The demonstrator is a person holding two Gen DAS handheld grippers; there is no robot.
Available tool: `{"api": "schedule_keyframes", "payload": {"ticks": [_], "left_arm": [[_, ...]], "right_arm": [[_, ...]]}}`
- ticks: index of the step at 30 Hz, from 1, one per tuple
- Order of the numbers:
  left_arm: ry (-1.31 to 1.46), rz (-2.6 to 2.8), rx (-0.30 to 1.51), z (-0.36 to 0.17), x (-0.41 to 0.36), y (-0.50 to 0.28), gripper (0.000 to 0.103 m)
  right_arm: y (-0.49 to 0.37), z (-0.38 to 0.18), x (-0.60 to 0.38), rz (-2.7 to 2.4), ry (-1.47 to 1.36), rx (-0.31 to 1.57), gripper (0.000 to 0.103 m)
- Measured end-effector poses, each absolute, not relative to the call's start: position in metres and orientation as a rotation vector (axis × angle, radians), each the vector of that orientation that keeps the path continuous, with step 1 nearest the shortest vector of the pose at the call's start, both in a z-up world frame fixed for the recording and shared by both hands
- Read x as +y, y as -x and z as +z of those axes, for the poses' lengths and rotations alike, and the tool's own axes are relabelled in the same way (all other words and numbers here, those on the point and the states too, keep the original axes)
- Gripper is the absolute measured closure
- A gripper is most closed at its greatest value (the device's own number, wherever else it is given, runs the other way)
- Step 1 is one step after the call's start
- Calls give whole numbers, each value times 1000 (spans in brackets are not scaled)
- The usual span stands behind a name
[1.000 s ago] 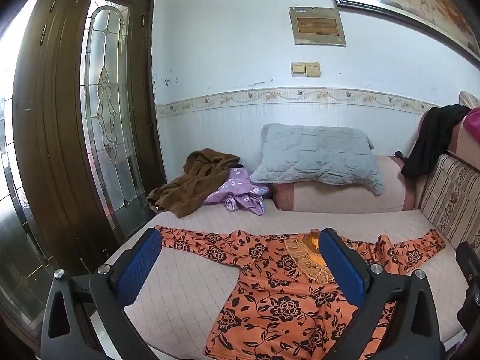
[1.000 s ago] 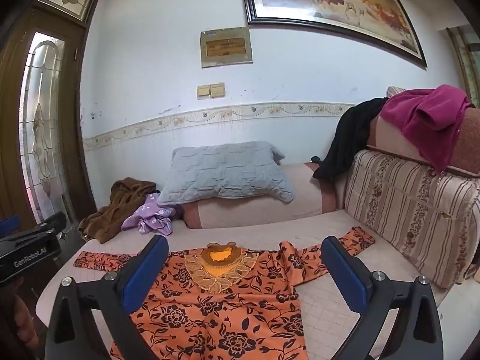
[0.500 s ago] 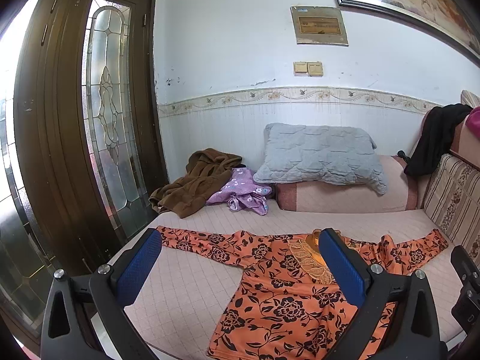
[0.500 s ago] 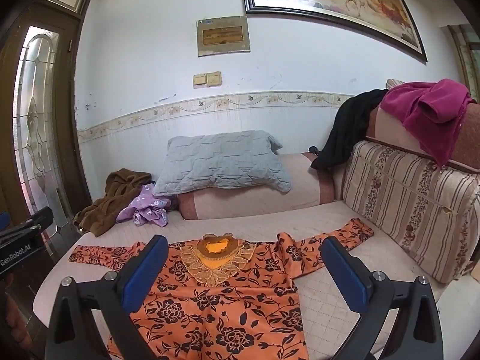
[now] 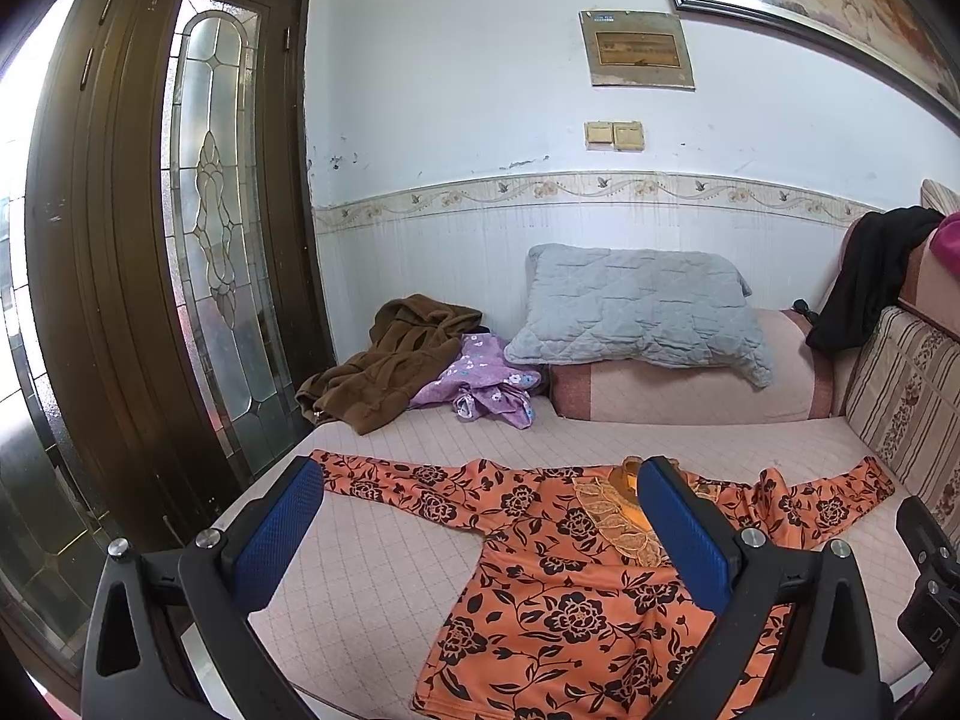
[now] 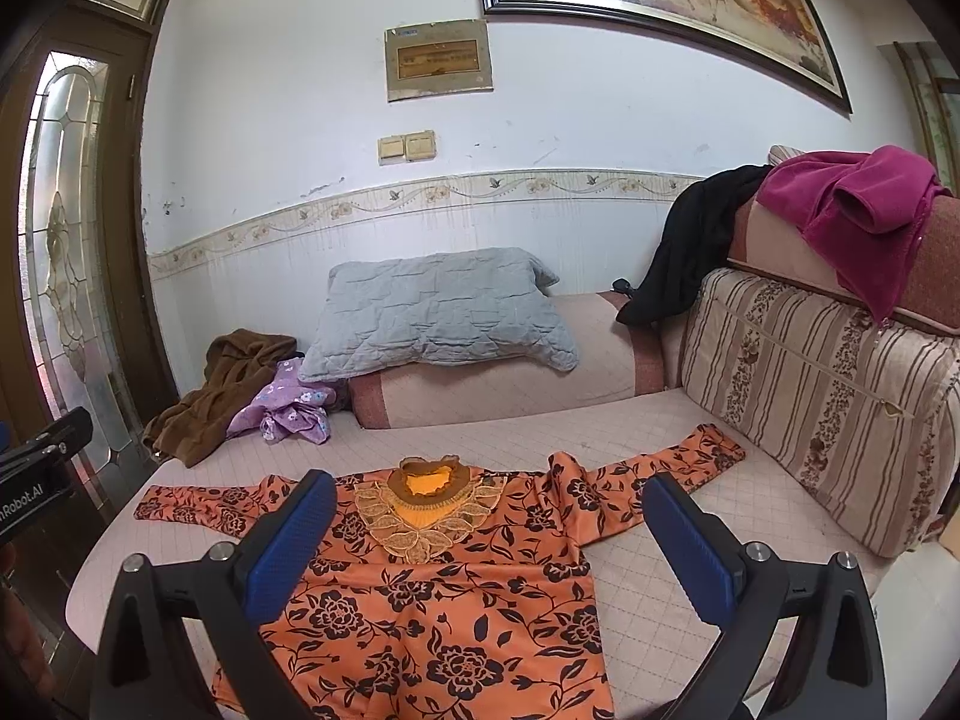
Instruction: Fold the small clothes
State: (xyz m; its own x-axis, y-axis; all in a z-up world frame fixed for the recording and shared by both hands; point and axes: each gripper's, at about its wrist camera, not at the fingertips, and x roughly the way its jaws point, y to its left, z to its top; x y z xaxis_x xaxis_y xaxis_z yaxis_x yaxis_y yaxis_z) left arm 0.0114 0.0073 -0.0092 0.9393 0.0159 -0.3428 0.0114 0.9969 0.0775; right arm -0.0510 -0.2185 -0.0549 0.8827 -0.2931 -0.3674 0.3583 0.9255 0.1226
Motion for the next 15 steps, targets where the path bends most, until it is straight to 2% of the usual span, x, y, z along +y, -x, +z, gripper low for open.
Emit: {"api": "schedule_keyframes", "payload": {"ticks": [15], "left_arm": [[-84,1,372,-13,2,-21,0]], "right_arm": [[39,-60,-222,-343,-190,373,0]]}}
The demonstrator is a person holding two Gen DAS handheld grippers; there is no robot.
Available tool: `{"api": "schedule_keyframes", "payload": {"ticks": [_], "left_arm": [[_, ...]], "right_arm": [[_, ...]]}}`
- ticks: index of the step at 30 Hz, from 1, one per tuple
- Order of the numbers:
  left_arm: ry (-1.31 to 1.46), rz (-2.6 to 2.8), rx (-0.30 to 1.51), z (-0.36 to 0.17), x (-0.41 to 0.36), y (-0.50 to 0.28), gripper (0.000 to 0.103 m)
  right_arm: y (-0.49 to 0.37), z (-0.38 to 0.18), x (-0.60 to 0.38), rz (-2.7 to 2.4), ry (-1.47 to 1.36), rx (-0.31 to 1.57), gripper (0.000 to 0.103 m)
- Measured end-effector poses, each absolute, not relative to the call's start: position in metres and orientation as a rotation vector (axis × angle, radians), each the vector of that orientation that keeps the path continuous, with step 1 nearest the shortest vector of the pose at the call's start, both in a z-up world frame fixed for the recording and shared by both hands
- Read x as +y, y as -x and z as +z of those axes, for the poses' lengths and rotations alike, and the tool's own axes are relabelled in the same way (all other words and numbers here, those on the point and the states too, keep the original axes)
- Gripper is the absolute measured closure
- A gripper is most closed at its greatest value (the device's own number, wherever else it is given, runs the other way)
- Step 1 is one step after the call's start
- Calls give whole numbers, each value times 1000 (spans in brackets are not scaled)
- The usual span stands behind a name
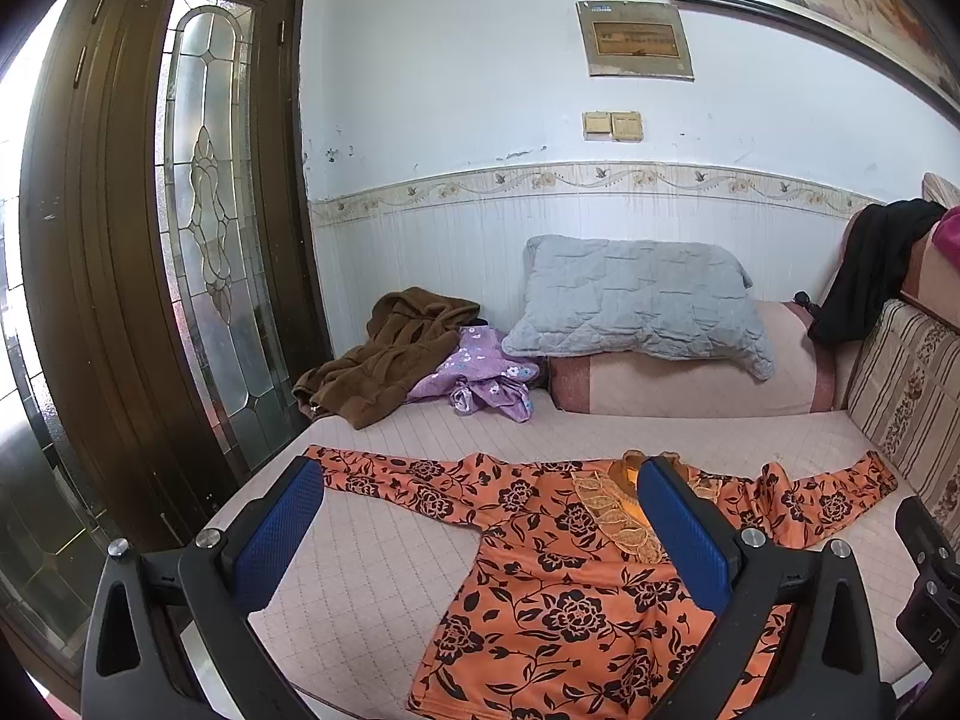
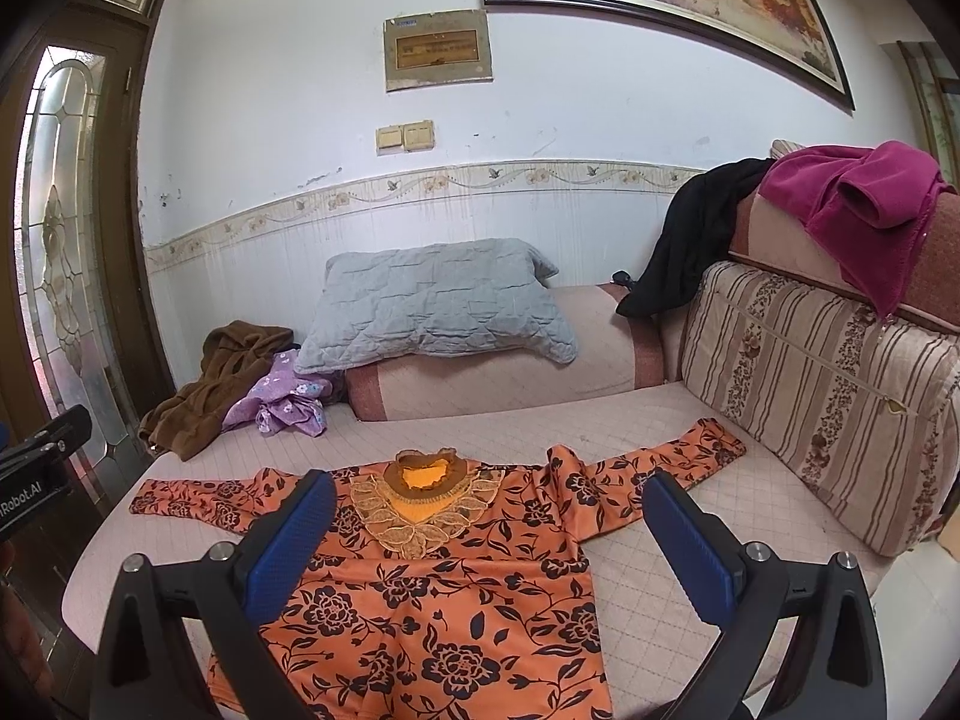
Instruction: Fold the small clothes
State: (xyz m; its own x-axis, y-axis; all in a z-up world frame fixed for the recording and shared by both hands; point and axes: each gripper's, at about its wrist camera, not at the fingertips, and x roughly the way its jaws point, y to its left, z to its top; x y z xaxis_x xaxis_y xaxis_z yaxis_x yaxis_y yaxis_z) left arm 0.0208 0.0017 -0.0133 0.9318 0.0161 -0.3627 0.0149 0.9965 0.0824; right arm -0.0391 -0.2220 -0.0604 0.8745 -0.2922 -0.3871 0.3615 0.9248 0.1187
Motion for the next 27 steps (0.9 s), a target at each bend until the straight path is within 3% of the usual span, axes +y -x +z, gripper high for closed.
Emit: {"api": "schedule_keyframes", "payload": {"ticks": [18,27], "left_arm": [[-102,13,408,-26,-17,-57,0],[-140,25,500,-67,-47,-115,0]], "right_arm": [[3,-73,-239,-342,-191,396,0],[-49,-111,-280,-384,-215,474,0]]}}
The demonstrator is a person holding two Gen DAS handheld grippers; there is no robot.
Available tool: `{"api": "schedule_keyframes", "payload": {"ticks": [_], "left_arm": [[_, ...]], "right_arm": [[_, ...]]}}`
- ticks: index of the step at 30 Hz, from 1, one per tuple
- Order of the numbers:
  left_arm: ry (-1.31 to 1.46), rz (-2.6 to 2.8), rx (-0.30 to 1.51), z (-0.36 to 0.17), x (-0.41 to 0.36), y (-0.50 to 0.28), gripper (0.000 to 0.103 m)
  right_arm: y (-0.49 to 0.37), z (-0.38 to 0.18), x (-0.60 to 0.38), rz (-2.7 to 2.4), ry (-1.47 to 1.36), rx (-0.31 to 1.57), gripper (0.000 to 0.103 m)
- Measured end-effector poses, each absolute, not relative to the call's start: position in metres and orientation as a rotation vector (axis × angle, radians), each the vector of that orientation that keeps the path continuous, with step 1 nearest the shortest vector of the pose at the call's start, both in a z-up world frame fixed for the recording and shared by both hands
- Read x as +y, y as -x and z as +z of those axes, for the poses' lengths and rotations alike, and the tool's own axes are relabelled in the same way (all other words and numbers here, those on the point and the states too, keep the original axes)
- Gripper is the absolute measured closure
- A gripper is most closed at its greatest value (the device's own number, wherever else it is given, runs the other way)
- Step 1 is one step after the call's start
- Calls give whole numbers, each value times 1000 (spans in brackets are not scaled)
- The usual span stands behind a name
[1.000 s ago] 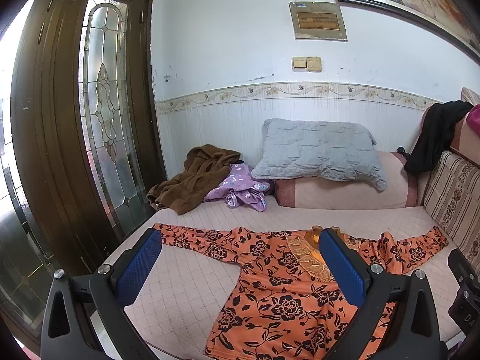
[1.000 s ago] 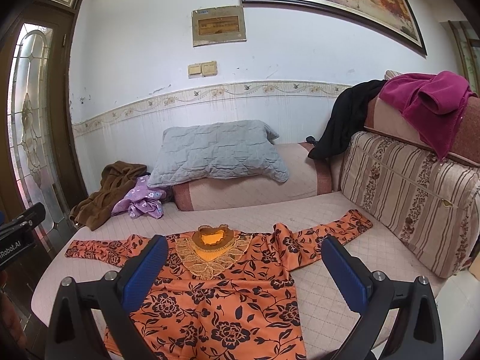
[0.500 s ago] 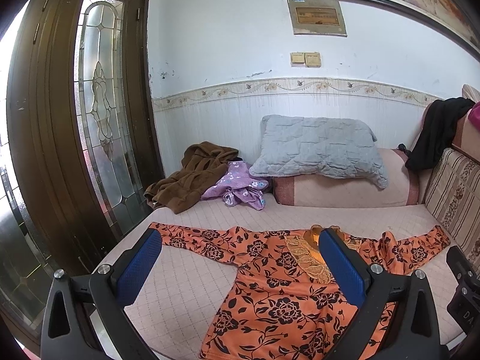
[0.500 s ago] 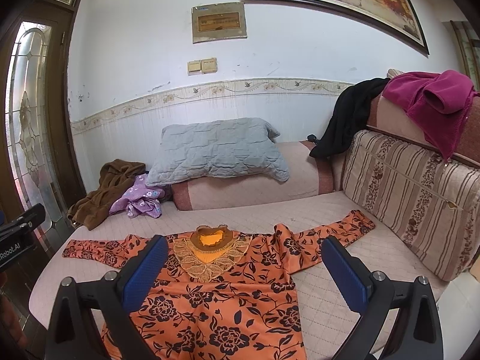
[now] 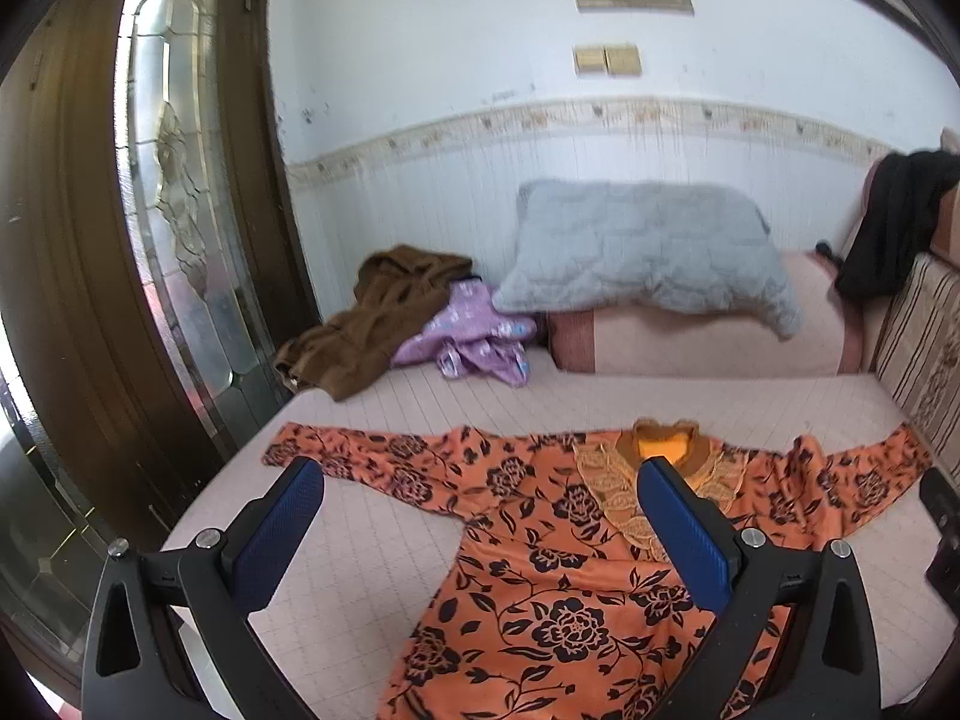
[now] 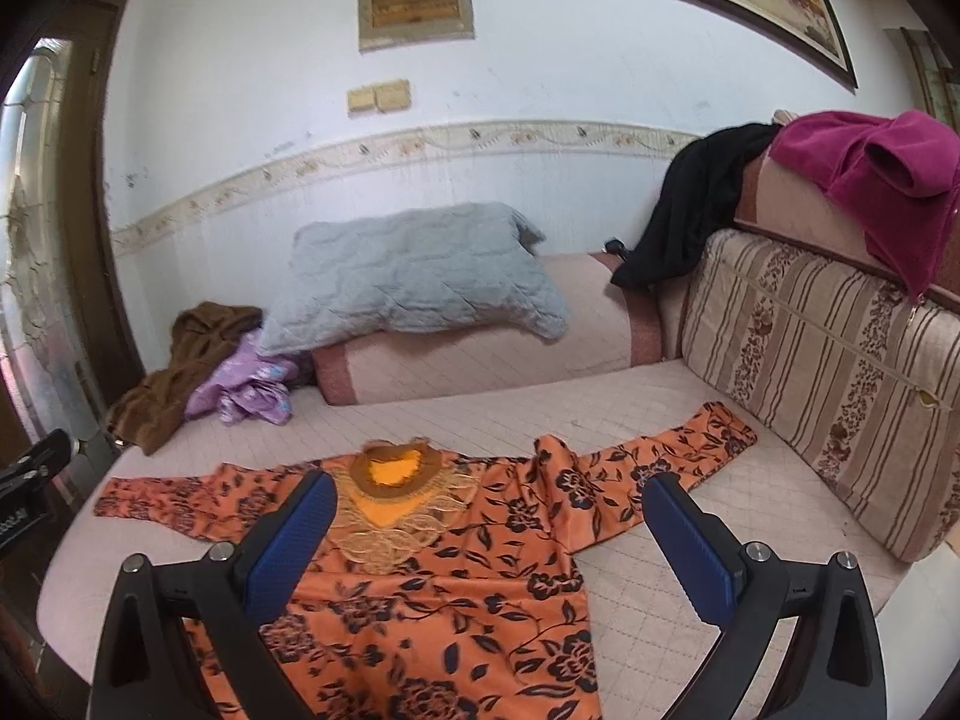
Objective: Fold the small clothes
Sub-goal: 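Grasp a sleeve cuff with the right tool and lift it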
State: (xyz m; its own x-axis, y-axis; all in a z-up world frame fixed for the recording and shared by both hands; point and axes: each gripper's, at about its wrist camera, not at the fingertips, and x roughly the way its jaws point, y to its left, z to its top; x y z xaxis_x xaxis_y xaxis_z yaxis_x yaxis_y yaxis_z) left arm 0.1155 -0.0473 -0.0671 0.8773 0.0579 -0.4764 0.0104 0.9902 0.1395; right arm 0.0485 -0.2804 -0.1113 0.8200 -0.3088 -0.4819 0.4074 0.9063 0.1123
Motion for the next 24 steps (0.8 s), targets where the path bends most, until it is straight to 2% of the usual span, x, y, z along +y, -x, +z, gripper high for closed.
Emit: {"api": "schedule_keyframes", "payload": {"ticks": [5,11,16,19,21,22,24], "left_arm": [[-146,-12,655,-129,-71,-177,0],[-193,-44,993,-262,-102,-262,0],[-234,-52,1059,-308,-109,-282,0],[-252,-83,1061,-313,-115,-291,0],[-268,-76,1064,-318,-116,-295,0],[-263,-79,1073,-322,-117,-296,0],[-235,-72,1073,-323,-117,-297,0]], "right_arm": [[-94,-166,-356,-389,-338,553,0],[-130,-267,-519,-494,-687,672,1],[-111,-335,-639,-599,-1079,566,2],[-111,-352,-680,-637,-1163,471,10],[-120,-366,-701,-639,-1215,473,18],[-126,-372,-709,-623,-1231,477,26],[-137,-387,-723,-594,-1253,492,31]]}}
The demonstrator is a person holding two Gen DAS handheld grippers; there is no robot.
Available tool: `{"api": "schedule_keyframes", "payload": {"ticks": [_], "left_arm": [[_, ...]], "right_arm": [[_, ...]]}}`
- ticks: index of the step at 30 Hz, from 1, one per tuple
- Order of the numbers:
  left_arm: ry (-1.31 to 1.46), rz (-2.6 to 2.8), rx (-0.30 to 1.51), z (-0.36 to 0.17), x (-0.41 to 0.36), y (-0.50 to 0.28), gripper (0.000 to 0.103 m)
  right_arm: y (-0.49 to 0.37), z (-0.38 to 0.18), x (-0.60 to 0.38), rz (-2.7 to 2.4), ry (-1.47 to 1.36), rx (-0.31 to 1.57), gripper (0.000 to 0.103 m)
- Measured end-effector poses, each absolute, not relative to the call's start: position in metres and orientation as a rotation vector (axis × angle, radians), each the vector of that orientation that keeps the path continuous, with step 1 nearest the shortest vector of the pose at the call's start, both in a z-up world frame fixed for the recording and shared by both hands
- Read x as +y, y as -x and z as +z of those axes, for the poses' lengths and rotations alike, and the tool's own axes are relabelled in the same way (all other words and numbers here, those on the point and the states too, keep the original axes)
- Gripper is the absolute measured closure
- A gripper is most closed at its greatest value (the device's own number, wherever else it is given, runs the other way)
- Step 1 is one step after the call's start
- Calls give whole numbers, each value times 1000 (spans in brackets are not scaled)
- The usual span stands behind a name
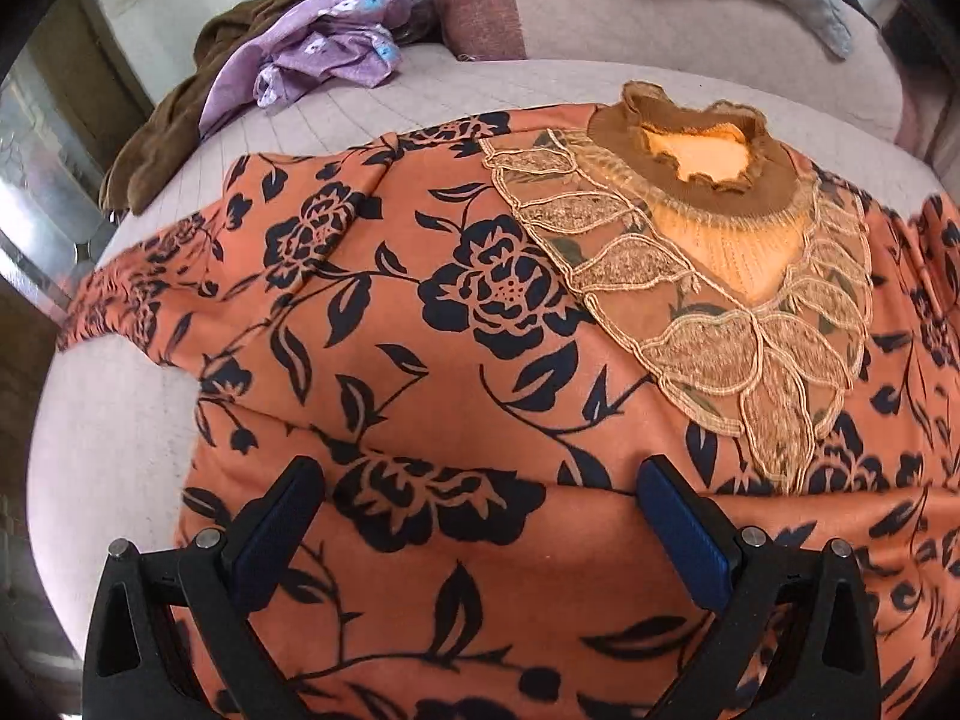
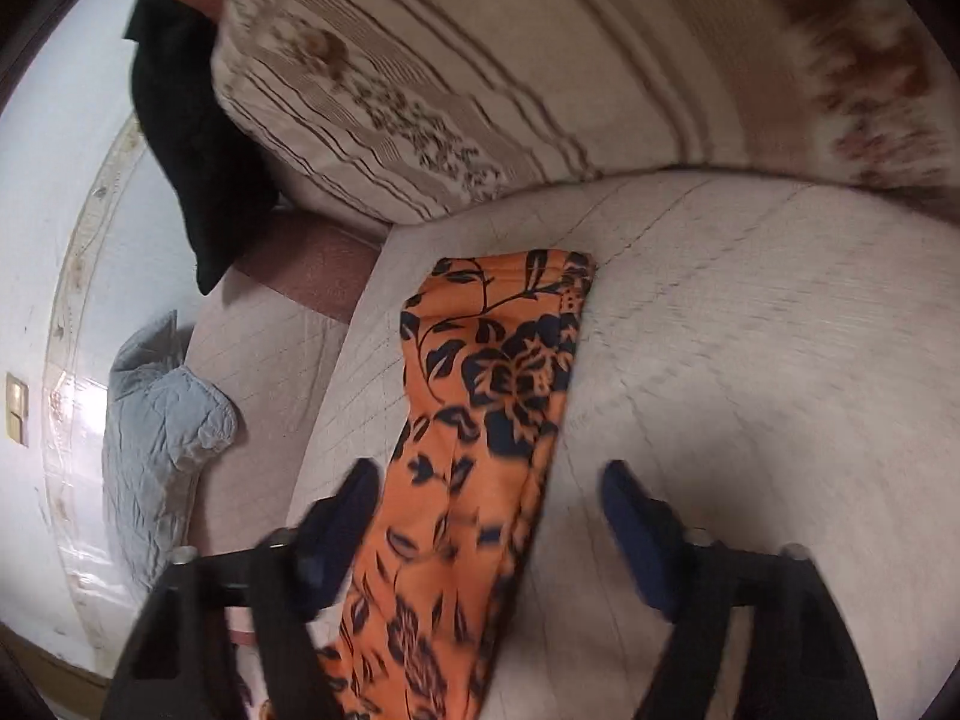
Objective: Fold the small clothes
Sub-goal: 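Grasp a sleeve cuff with the right tool and lift it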
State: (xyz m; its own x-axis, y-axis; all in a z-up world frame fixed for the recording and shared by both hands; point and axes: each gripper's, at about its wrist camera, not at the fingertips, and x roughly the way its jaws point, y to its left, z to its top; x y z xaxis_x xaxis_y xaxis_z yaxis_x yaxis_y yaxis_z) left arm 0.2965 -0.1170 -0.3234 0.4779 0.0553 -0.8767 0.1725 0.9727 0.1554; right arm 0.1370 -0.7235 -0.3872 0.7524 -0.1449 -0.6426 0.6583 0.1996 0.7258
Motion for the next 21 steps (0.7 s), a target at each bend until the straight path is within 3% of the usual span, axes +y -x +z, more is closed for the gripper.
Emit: {"api": "schedule_keyframes", "payload": {"ticks": [4,6,7,8,11,15,21], "left_arm": [[-164,-57,1081,-327,-112,-298,0],[-152,-51,1078,-327,-113,-297,0],[-153,-49,1074,-328,-113,-297,0],[-151,-49,1070,-329,-113,-297,0],[-138,-45,1081,-329,-114,-298,0],[-149,-54,1121,-324,-106,-301,0],[-205,43,954,-279,-80,-304,0]], "right_arm": [[-153,-394,-737,-602,-1204,474,34],[-167,-394,-737,-602,-1150,497,44],[-172,-396,-736,-600,-1125,522,71],[-175,-398,-733,-596,-1115,555,89],[-180,-388,-723,-629,-1060,550,93],[-185,-331,-685,-548,-958,464,94],[-188,-241,-578,-211,-943,330,94]]}}
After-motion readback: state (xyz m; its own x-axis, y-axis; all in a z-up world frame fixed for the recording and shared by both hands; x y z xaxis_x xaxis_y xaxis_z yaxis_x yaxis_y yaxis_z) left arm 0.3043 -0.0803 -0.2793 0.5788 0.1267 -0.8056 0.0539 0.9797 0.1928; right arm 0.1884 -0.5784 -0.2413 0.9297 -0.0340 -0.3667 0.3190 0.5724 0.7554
